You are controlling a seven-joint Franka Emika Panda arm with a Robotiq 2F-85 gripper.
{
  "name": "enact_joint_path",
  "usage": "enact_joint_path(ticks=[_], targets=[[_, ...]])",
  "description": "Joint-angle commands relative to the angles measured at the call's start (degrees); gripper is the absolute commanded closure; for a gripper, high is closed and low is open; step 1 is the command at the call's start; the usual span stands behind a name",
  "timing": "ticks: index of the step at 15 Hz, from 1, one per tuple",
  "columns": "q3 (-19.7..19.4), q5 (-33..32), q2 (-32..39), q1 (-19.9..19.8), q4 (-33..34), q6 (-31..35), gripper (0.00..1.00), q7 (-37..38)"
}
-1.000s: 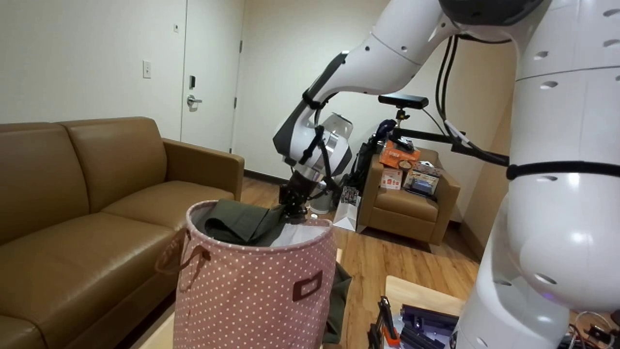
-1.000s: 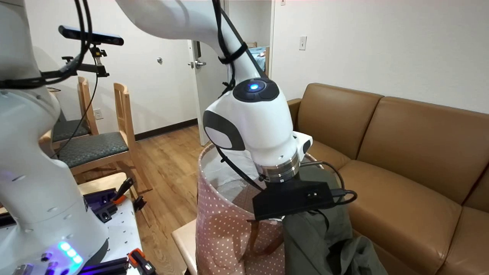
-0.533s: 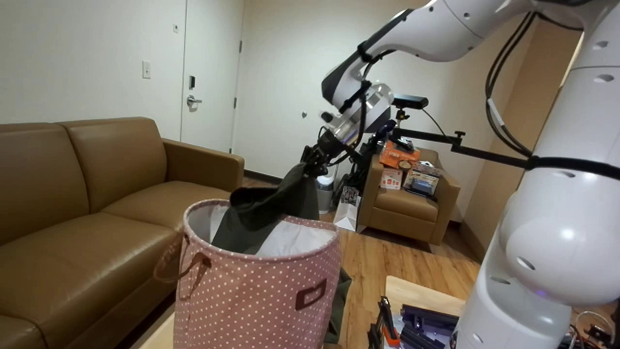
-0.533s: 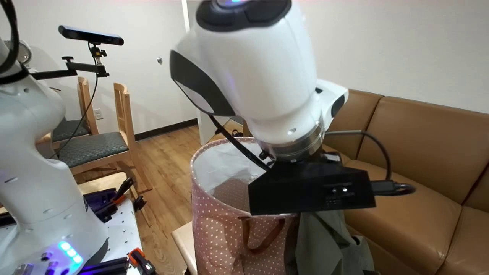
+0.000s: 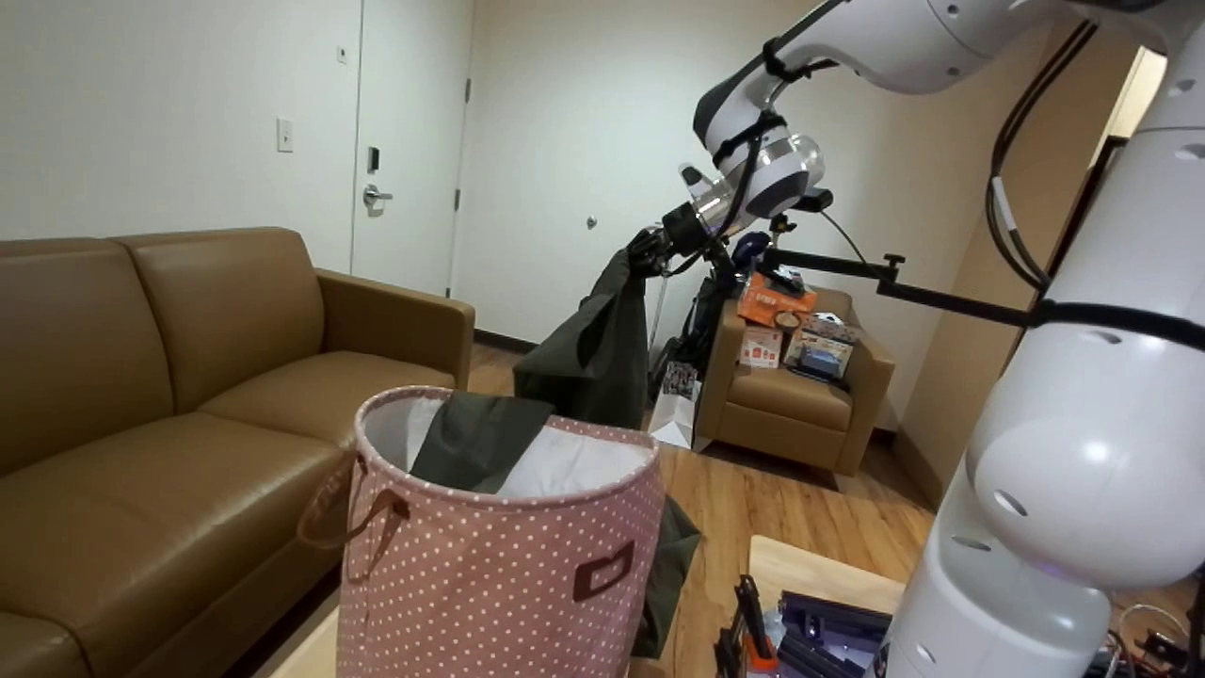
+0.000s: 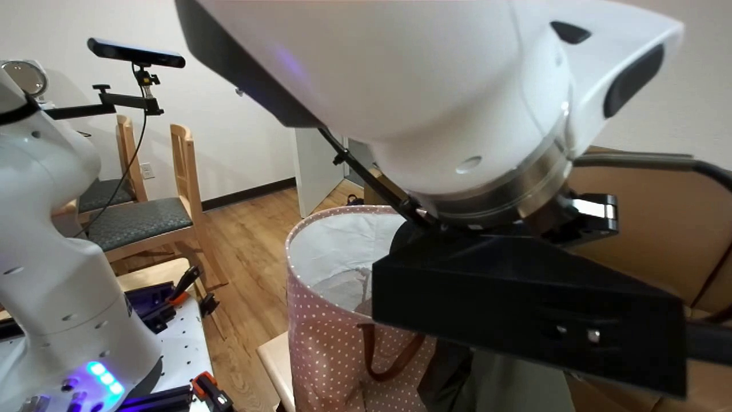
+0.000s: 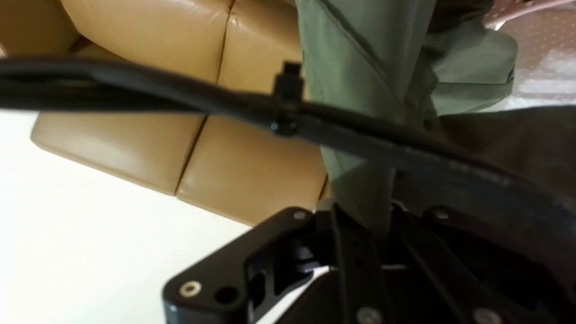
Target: Take the green cloth from the laundry basket and place it on the stool
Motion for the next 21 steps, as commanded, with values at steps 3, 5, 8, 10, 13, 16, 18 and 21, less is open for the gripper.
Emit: enact_joint_path(ticks=[3,5,8,10,13,16,18,21], targets=[[1.7,12.5,13.9,-0.4,10.6,5.8,0.99,6.7],[3.9,17.8,20.5,-0.1,14.5,12.2,0.99,7.0],[7.3,21.8,31.3,-0.2,21.3,21.4,0.99,5.7],[8.0,21.0,38.8,1.1,25.4,24.8,0.99,5.8],[10.2,20.0,47.5,2.0,29.6,27.2,1.00,4.8],[9.6,14.4,52.8,4.4,29.3,26.1,1.00,6.1],[8.6,10.9,54.9,5.9,28.2,25.1,1.00,7.3],[8.8,0.2,55.4,5.1,26.0,24.1,0.73,13.8]])
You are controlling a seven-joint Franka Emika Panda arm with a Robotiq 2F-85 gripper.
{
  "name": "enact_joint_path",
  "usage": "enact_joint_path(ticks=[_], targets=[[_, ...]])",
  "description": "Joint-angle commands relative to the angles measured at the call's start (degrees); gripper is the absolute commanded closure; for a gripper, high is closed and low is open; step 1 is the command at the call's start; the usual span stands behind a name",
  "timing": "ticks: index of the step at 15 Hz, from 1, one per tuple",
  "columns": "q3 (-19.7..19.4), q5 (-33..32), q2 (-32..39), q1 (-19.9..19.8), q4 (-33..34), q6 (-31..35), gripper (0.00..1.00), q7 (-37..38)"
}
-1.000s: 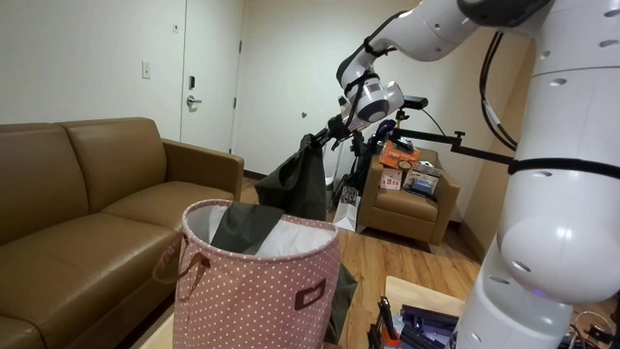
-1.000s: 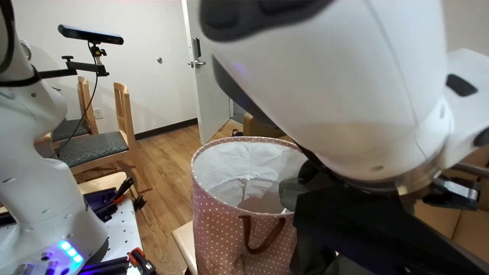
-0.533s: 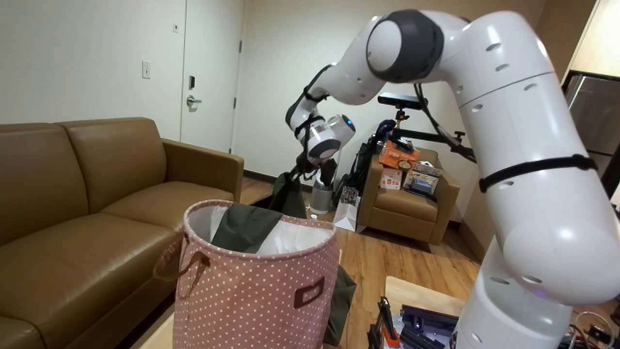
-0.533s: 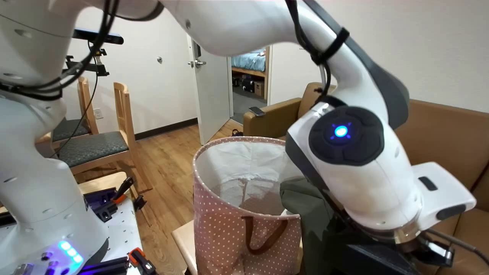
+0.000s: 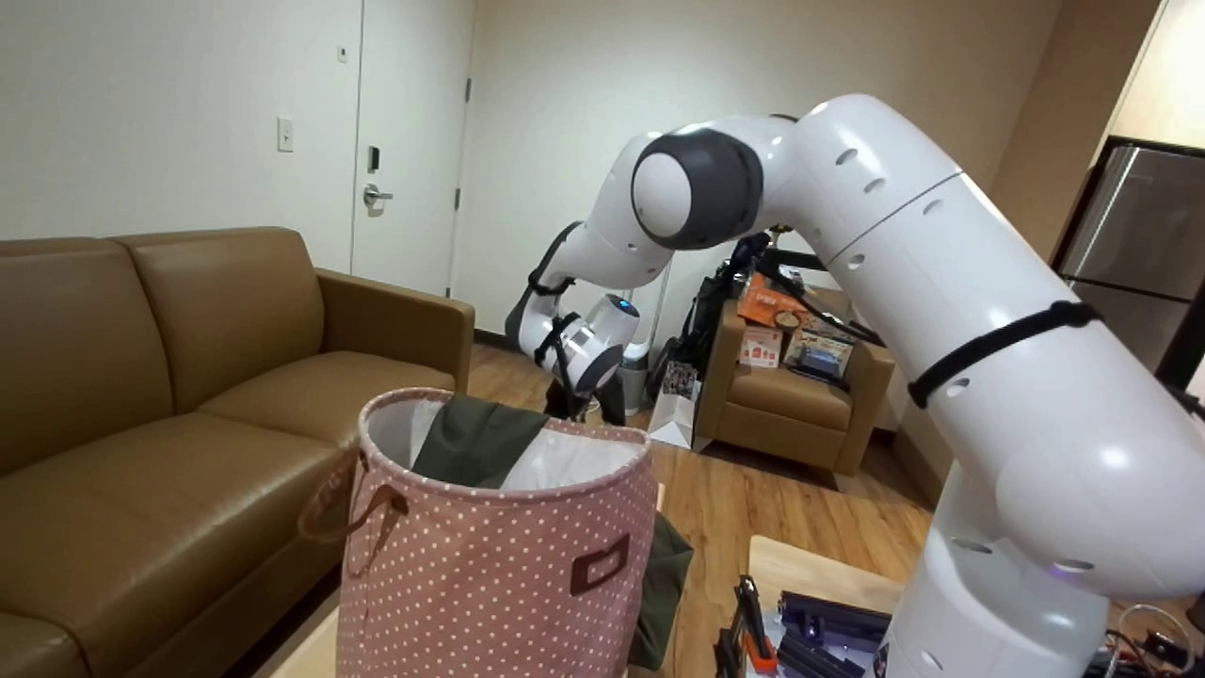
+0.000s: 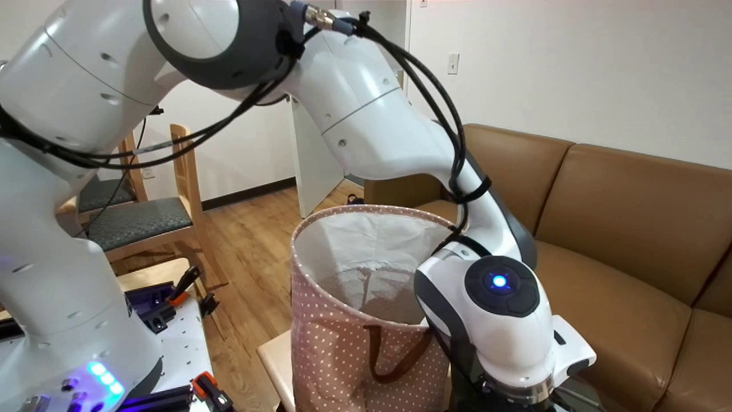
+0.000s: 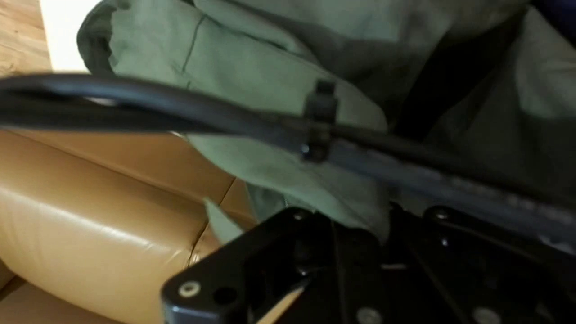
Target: Take the green cloth from the laundry basket and place it on the stool
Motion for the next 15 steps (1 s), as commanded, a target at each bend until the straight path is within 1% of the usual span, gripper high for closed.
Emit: enact_joint_path(ticks=[1,2,4,6,8,11,12,13,15], targets=[[-0.6,-13.0,-0.7,-0.5,-2.7,-0.5,0.67,8.8],[0.2,-16.6,-2.2,-1.3,-3.9,-0.8,0.61,10.4],[2.7,-21.6,-6.5,-3.7,-6.5,-0.4,0.48,10.9],[5.1,-25.1,-11.3,-6.1,-8.9,0.0,0.35,10.0],[7.7,-28.3,-17.0,-8.9,-11.8,-1.1,0.22,8.5],[11.6,-31.1,-25.7,-13.2,-15.9,-2.4,0.03,6.1],[9.9,-28.7,-28.6,-11.9,-17.3,-4.0,0.01,2.1],[10.4,-29.3,-31.9,-12.9,-19.3,-4.8,0.00,-0.6],[10.0,-29.8,-37.7,-13.4,-22.9,-7.7,0.00,-6.9]])
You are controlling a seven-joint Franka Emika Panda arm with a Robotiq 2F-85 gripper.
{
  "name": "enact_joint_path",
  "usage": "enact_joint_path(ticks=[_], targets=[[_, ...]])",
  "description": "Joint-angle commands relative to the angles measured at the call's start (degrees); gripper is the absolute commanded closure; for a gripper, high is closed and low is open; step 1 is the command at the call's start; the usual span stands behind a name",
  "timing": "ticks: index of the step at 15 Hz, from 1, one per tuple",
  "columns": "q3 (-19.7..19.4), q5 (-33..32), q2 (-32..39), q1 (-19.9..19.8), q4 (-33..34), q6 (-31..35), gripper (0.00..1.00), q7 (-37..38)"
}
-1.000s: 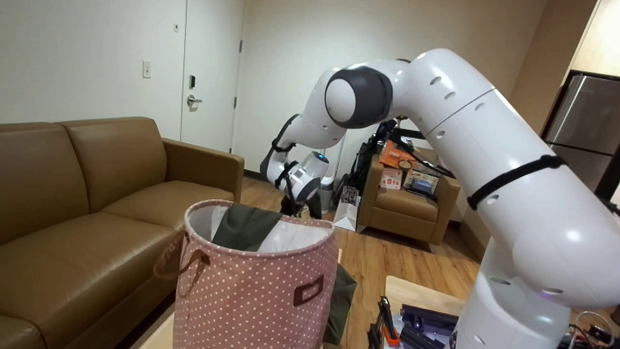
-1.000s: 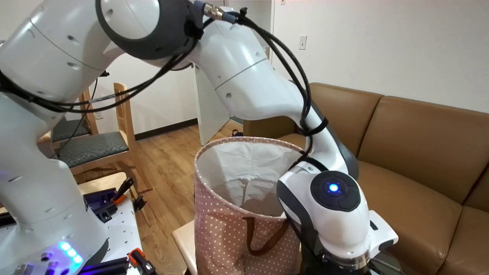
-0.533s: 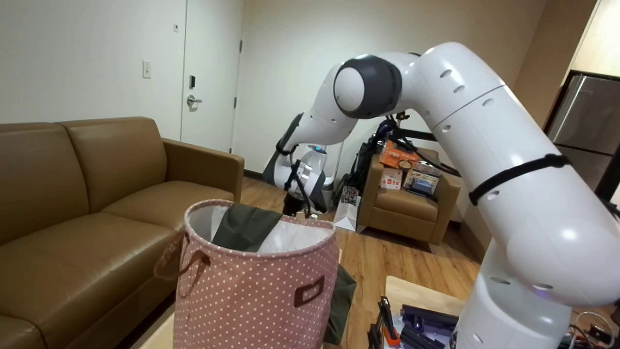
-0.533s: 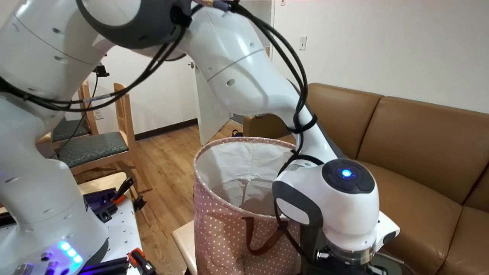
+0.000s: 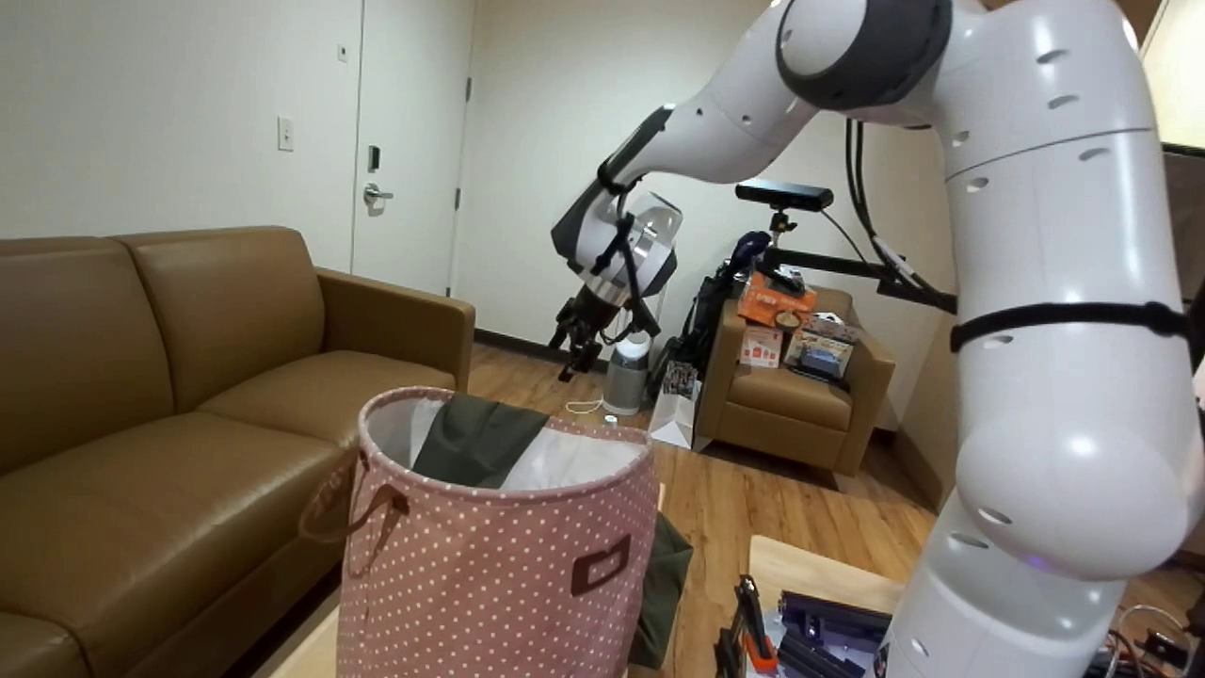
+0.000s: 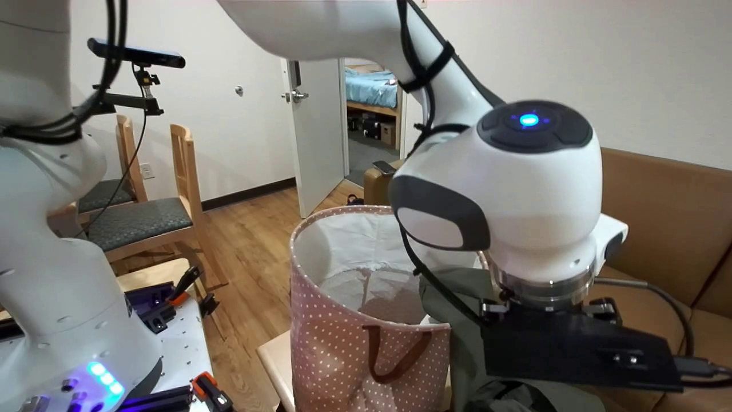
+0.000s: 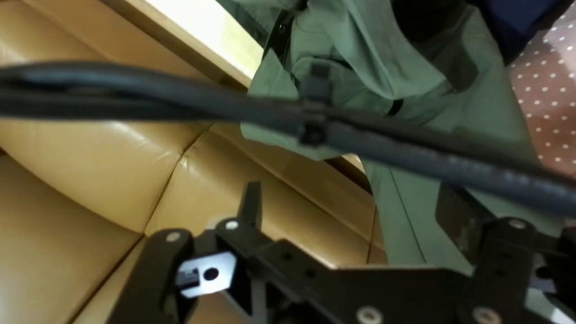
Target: Take the green cloth from the laundry basket and place it on the stool
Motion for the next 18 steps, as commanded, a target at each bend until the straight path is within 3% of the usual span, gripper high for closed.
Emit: enact_joint_path(ticks=[1,2,3,8,11,18], targets=[[0.4,-2.9,-12.6,-2.1,-9.7,-4.8,0.00,-10.5],[-0.4,-2.7,-14.8,-2.0,-11.2,-5.5,0.00,-14.0],[-1.0,-1.4,-8.9,-0.5,-5.8,-4.2,0.00,-8.3],[-1.3,-2.2,-9.8,0.1,-6.4,-5.5,0.00,-10.2],[-0.4,-5.6,-11.7,1.9,-8.5,-6.7,0.00,-15.7],[0.5,-17.9,-12.4,6.8,-14.1,-3.7,0.00,-19.9]])
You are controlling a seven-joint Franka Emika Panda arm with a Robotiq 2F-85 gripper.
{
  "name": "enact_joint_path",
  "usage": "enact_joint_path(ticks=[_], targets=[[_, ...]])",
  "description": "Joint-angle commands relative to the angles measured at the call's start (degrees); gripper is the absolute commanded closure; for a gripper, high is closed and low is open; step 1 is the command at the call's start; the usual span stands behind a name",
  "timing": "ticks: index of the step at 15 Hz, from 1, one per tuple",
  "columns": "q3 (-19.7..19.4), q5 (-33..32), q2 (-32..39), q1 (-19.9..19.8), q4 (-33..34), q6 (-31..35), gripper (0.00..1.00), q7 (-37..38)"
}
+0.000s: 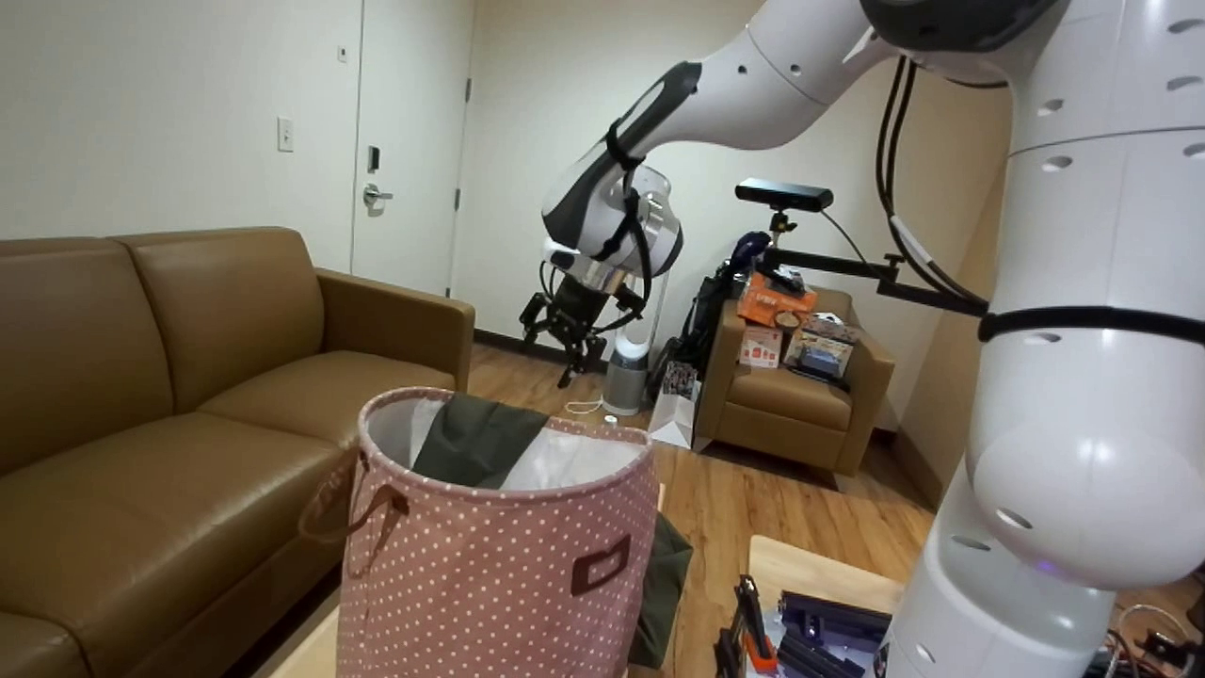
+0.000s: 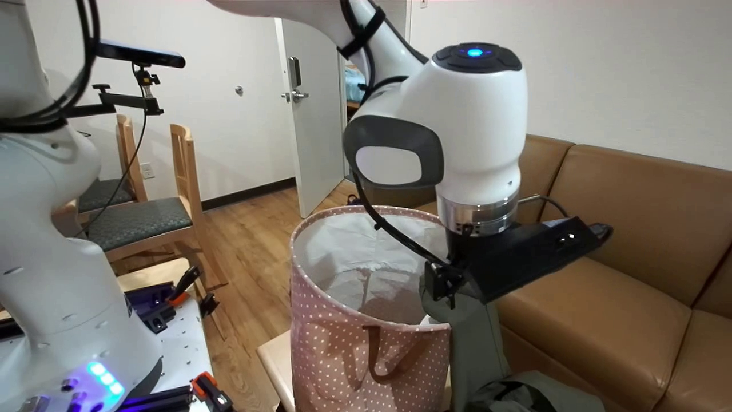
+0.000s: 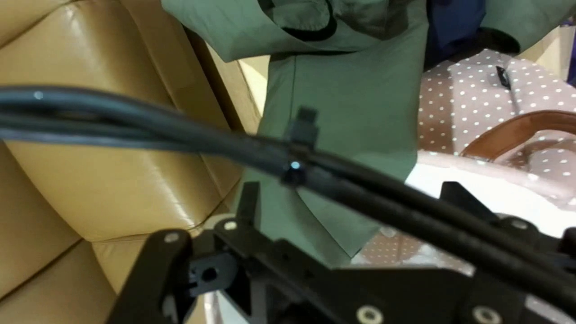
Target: Take the green cloth from the laundry basket and place it on the stool
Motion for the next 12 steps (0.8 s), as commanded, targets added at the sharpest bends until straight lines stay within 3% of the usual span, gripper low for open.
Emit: enact_joint_path(ticks=[1,5,8,10,12], targets=[[0.0,-7.5,-1.2,1.6,-5.3,4.1,0.00,-3.0],[0.9,-14.8,-2.5,2.9,-13.0,15.4,0.00,-4.5],[1.6,-16.3,-2.9,4.9,-18.7,27.2,0.00,-6.6],[3.5,-15.8,-3.1,5.0,-21.4,34.8,0.00,-8.7],[8.2,-15.6,-4.2,2.8,-23.8,41.3,0.00,-10.1]])
